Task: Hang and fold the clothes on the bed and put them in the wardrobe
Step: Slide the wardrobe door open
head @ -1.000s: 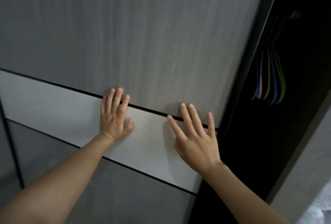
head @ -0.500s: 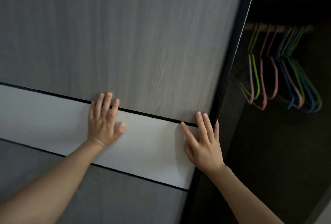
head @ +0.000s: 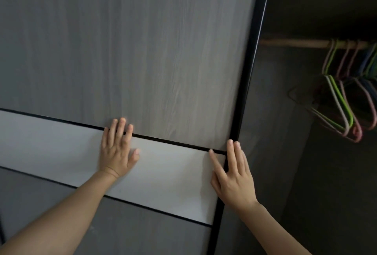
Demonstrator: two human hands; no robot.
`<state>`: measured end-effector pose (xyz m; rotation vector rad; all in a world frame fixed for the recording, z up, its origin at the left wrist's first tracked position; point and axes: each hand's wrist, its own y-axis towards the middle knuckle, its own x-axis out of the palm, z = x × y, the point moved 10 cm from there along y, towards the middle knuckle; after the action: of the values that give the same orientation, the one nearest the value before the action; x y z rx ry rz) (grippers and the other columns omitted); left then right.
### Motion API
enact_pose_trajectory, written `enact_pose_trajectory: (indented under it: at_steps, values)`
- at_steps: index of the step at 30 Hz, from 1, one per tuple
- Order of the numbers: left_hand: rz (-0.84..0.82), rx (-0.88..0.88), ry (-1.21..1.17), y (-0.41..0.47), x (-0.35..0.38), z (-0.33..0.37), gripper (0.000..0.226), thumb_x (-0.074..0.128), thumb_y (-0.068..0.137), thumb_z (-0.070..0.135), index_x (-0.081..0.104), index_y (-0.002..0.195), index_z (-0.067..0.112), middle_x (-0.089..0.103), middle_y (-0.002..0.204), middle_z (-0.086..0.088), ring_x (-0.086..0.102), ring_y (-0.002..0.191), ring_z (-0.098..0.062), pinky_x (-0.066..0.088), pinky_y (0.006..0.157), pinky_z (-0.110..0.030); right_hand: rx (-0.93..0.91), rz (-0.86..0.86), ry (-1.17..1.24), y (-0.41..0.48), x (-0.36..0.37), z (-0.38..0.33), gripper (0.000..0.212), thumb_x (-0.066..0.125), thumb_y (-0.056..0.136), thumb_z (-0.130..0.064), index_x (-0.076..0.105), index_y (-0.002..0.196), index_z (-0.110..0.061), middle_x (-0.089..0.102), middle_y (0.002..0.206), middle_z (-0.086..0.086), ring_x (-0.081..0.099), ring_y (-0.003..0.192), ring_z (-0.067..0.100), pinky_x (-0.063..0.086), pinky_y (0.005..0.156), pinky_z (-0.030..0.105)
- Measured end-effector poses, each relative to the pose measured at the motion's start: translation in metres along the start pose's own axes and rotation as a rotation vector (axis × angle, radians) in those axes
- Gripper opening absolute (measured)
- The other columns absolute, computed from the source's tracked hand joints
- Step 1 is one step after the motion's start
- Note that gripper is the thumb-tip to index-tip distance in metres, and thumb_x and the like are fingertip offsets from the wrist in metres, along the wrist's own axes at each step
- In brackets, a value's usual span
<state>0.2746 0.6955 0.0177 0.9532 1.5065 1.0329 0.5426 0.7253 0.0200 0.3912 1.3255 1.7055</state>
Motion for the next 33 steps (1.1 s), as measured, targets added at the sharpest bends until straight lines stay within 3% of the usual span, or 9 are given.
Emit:
enact_pose_trajectory:
  at_steps: [5,8,13,19,22,24,26,29,33]
  values:
    - [-0.185,-0.209,-0.023,-0.001,-0.008,-0.031,0.070,0.037,0.081,0.036,0.032,0.139,-0.003,0.031,0.145,-0.028,0.023,0.137,-0.041,0.024,0.104,-0.059,-0.110,-0.022,0.092,0.018,0.014,-0.031,0.053,0.046,0.077,-0.020,0.043,0.130,-0.018,0.030,0.137,0.028,0.030,0.128,0.044,0.031,0.100,0.056]
    - [-0.252,-0.347,-0.070,-0.006,-0.018,-0.044,0.069,0.037,0.082,0.037,0.046,0.130,-0.011,0.036,0.140,-0.032,0.037,0.126,-0.053,0.033,0.097,-0.062,-0.143,-0.024,0.204,0.028,0.022,-0.052,0.056,0.048,0.074,-0.021,0.044,0.130,-0.017,0.029,0.137,0.028,0.029,0.129,0.044,0.033,0.100,0.056]
    - [-0.296,-0.241,-0.011,-0.005,-0.033,-0.029,0.061,0.039,0.079,0.031,0.056,0.122,-0.009,0.048,0.131,-0.032,0.051,0.114,-0.051,0.045,0.085,-0.059,-0.123,-0.044,0.436,0.048,0.033,-0.081,0.058,0.051,0.073,-0.018,0.044,0.130,-0.013,0.033,0.140,0.032,0.025,0.133,0.044,0.037,0.102,0.053]
    - [-0.383,-0.183,-0.012,-0.026,-0.027,-0.002,0.056,0.053,0.075,0.025,0.057,0.123,-0.005,0.049,0.132,-0.029,0.055,0.113,-0.045,0.048,0.084,-0.054,-0.171,-0.155,0.610,0.070,0.045,-0.108,0.084,0.075,0.066,-0.011,0.031,0.138,-0.010,0.020,0.144,0.027,0.018,0.137,0.036,0.022,0.102,0.061]
    - [-0.445,-0.305,-0.059,-0.041,-0.019,-0.012,0.067,0.065,0.082,0.023,0.038,0.140,0.002,0.026,0.149,-0.025,0.038,0.132,-0.040,0.038,0.102,-0.047,-0.081,-0.175,0.861,0.080,0.049,-0.121,0.082,0.064,0.074,-0.008,0.020,0.143,-0.016,0.006,0.150,0.023,0.005,0.142,0.024,0.020,0.109,0.052]
    - [-0.509,-0.385,-0.063,-0.054,-0.010,-0.028,0.070,0.048,0.094,0.038,0.014,0.149,0.013,-0.003,0.156,-0.012,0.013,0.144,-0.028,0.020,0.112,-0.037,0.060,-0.205,1.090,0.089,0.052,-0.129,0.083,0.055,0.079,-0.009,0.011,0.146,-0.029,-0.003,0.154,0.011,-0.002,0.144,0.008,0.016,0.115,0.025]
    - [-0.571,-0.465,-0.063,-0.060,-0.006,-0.040,0.079,0.024,0.090,0.064,0.003,0.150,0.017,-0.013,0.155,-0.008,0.003,0.145,-0.023,0.012,0.114,-0.033,0.224,-0.207,1.281,0.098,0.058,-0.134,0.080,0.051,0.079,-0.008,0.007,0.142,-0.032,-0.001,0.155,0.000,0.000,0.142,-0.005,0.012,0.110,0.007]
    - [-0.688,-0.573,-0.116,-0.067,0.002,-0.047,0.117,-0.003,0.060,0.092,-0.008,0.149,0.016,-0.022,0.154,-0.010,-0.011,0.144,-0.024,0.004,0.115,-0.036,0.375,-0.319,1.449,0.106,0.071,-0.149,0.077,0.046,0.079,-0.008,0.007,0.135,-0.042,0.006,0.150,-0.019,0.008,0.143,0.000,0.013,0.115,0.017]
    - [-0.729,-0.678,-0.146,-0.071,0.012,-0.056,0.103,0.049,0.085,0.059,-0.016,0.146,0.009,-0.028,0.151,-0.015,-0.020,0.142,-0.028,-0.001,0.116,-0.038,0.413,-0.459,1.481,0.116,0.085,-0.166,0.080,0.048,0.084,0.007,0.011,0.141,-0.035,0.011,0.151,-0.016,0.010,0.144,0.005,0.014,0.117,0.025]
